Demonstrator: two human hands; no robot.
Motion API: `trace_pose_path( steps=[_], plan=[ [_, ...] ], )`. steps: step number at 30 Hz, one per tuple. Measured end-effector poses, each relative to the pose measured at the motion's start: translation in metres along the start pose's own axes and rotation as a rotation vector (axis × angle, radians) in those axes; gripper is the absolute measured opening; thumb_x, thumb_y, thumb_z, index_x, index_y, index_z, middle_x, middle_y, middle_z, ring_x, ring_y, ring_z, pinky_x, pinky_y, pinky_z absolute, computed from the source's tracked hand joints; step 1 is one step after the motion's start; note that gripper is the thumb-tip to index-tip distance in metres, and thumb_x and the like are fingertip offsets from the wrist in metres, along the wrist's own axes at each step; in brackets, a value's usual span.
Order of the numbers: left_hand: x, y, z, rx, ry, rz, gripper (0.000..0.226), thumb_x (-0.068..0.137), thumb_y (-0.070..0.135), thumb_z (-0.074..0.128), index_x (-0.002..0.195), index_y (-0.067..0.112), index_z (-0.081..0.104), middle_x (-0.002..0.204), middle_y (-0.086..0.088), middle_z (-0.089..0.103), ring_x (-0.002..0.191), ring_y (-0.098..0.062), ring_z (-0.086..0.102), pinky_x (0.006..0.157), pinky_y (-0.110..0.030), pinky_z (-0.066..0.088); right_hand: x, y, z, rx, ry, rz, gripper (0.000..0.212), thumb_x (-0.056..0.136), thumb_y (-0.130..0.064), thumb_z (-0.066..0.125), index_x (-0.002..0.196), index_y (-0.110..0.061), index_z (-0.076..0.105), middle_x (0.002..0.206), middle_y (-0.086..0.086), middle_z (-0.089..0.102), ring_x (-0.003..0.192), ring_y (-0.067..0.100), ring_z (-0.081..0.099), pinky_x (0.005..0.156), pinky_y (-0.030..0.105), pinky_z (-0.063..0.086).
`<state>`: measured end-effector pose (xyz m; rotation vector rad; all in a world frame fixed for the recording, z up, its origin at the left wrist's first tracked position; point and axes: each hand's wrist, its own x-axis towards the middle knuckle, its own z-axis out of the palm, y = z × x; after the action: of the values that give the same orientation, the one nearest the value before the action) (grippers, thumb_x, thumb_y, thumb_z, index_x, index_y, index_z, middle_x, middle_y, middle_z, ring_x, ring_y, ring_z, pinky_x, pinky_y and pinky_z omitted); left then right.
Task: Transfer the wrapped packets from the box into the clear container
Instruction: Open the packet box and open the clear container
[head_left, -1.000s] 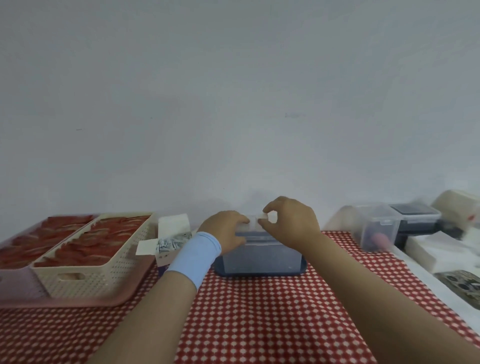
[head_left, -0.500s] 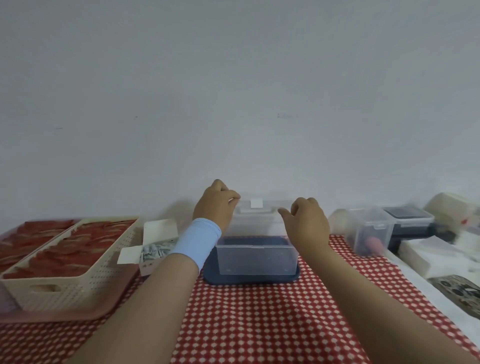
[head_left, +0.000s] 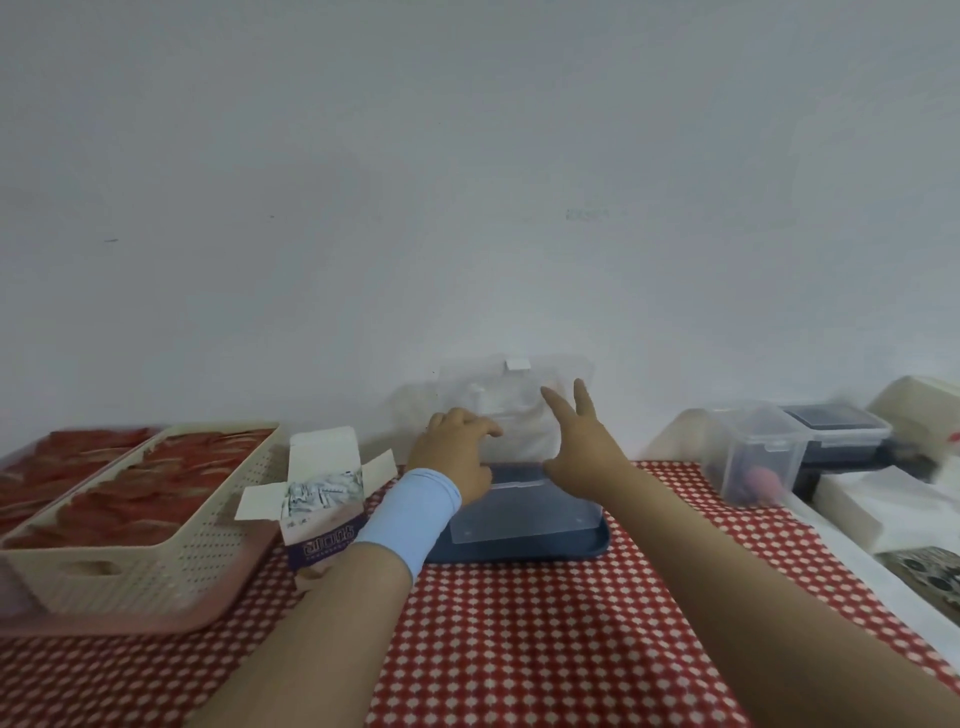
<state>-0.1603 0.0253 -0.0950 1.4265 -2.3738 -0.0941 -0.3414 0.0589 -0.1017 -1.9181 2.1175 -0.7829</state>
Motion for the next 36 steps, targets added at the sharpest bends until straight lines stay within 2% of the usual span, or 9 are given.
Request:
trace_pose_path(
  steps=[5, 9, 16, 20, 23, 27, 30, 33, 36],
  plan=[
    [0.0, 0.004, -0.011, -0.007, -0.231, -0.088, 0.092, 0.08, 0.008, 0.062, 0.154, 0.04, 0.018, 0.165, 0.002, -0.005, 0.152, -0.027, -0.005, 0.119, -0.044, 0.026, 0.0, -0.006, -0.005, -0.115, -0.171, 0.039, 0.108, 0.084, -0.003, 0.069, 0.158, -0.041, 0.0, 0.164, 0.0, -0.027, 0.153, 0.032, -0.016, 0.119, 0.055, 0.028],
    [0.002, 0.002, -0.016, 0.039, -0.351, -0.128, 0.097, 0.082, 0.01, 0.059, 0.157, 0.036, 0.003, 0.164, 0.004, -0.021, 0.15, -0.026, -0.021, 0.122, -0.05, 0.017, -0.005, -0.004, -0.008, -0.133, -0.303, 0.051, 0.107, 0.085, -0.013, 0.072, 0.159, -0.039, -0.002, 0.166, 0.008, -0.018, 0.153, 0.034, -0.016, 0.12, 0.056, 0.019],
    [-0.001, -0.004, -0.006, 0.03, -0.408, -0.131, 0.087, 0.087, 0.029, 0.056, 0.158, 0.033, 0.005, 0.165, 0.0, -0.018, 0.153, -0.023, -0.012, 0.122, -0.048, 0.015, -0.01, 0.004, -0.004, -0.134, -0.285, 0.059, 0.088, 0.089, -0.03, 0.064, 0.159, -0.034, 0.011, 0.168, 0.006, -0.01, 0.154, 0.03, -0.014, 0.122, 0.057, 0.014],
    [-0.004, -0.001, -0.021, -0.042, -0.292, -0.057, 0.076, 0.09, 0.027, 0.058, 0.157, 0.028, 0.02, 0.166, -0.002, 0.011, 0.151, -0.024, 0.016, 0.119, -0.04, 0.024, -0.015, -0.004, -0.012, -0.261, -0.186, 0.01, 0.077, 0.09, -0.041, 0.059, 0.157, -0.035, 0.022, 0.168, 0.007, 0.003, 0.154, 0.032, -0.004, 0.122, 0.057, 0.011],
    [-0.016, -0.006, -0.046, -0.176, -0.083, 0.006, 0.056, 0.093, 0.018, 0.056, 0.147, 0.024, 0.042, 0.155, 0.0, 0.039, 0.14, -0.02, 0.038, 0.115, -0.032, 0.029, -0.021, -0.03, -0.02, -0.255, -0.004, -0.122, 0.06, 0.092, -0.041, 0.057, 0.149, -0.034, 0.04, 0.164, 0.006, 0.024, 0.152, 0.029, 0.015, 0.12, 0.051, 0.019],
    [-0.048, -0.047, -0.076, -0.035, 0.08, -0.083, 0.04, 0.095, 0.024, 0.056, 0.134, 0.029, 0.054, 0.14, 0.003, 0.052, 0.129, -0.019, 0.046, 0.11, -0.037, 0.039, -0.029, -0.083, -0.014, -0.064, 0.036, -0.319, 0.036, 0.096, -0.026, 0.058, 0.132, -0.03, 0.061, 0.146, -0.004, 0.052, 0.133, 0.019, 0.048, 0.112, 0.039, 0.038],
    [-0.072, -0.089, -0.089, 0.197, -0.078, -0.234, 0.07, 0.082, 0.05, 0.067, 0.144, 0.029, 0.042, 0.146, 0.0, 0.045, 0.136, -0.024, 0.038, 0.112, -0.04, 0.034, -0.034, -0.123, 0.004, 0.002, -0.087, -0.383, 0.035, 0.1, -0.018, 0.053, 0.134, -0.025, 0.061, 0.144, -0.003, 0.055, 0.13, 0.016, 0.051, 0.109, 0.03, 0.039],
    [-0.088, -0.119, -0.083, 0.247, -0.244, -0.288, 0.102, 0.073, 0.061, 0.072, 0.154, 0.023, 0.023, 0.157, -0.003, 0.031, 0.144, -0.025, 0.028, 0.118, -0.038, 0.027, -0.033, -0.153, 0.028, 0.0, -0.187, -0.402, 0.044, 0.103, -0.014, 0.047, 0.147, -0.022, 0.05, 0.153, 0.001, 0.046, 0.139, 0.019, 0.044, 0.114, 0.031, 0.034],
    [-0.094, -0.14, -0.069, 0.187, -0.237, -0.27, 0.101, 0.074, 0.056, 0.073, 0.155, 0.025, 0.021, 0.159, 0.001, 0.032, 0.142, -0.02, 0.035, 0.116, -0.036, 0.031, -0.028, -0.168, 0.051, -0.1, -0.281, -0.407, 0.048, 0.105, -0.014, 0.043, 0.153, -0.018, 0.039, 0.159, 0.003, 0.037, 0.145, 0.023, 0.035, 0.119, 0.034, 0.029]
  ],
)
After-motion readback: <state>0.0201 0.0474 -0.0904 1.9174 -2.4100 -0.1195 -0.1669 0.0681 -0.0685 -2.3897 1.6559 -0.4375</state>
